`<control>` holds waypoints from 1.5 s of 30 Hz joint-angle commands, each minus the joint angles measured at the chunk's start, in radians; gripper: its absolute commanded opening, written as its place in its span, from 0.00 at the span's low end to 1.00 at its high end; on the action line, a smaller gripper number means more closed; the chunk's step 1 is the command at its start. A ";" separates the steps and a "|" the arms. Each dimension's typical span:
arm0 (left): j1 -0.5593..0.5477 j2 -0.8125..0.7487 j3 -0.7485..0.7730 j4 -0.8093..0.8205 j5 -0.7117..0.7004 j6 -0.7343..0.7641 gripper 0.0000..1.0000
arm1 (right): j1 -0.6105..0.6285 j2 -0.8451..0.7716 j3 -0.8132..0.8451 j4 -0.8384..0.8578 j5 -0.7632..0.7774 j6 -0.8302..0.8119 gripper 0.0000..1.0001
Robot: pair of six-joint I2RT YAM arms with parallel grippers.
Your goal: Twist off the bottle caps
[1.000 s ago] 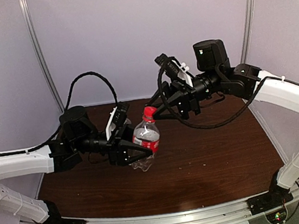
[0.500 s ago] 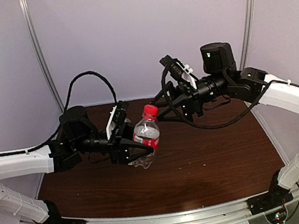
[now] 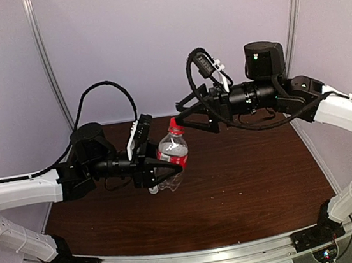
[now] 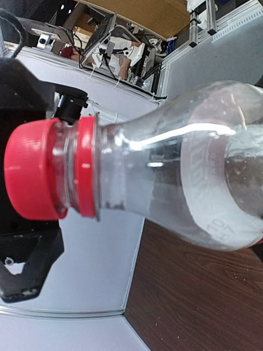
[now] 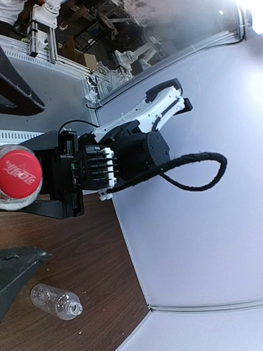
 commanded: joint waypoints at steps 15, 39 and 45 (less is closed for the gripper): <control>-0.001 -0.037 0.035 -0.055 -0.179 0.044 0.44 | 0.047 0.063 0.066 -0.053 0.239 0.170 0.78; -0.001 -0.038 0.028 -0.074 -0.218 0.050 0.44 | 0.049 0.046 0.035 -0.013 0.205 0.175 0.23; 0.000 -0.047 0.016 -0.074 -0.220 0.051 0.44 | 0.039 0.023 0.037 -0.023 0.235 0.154 0.20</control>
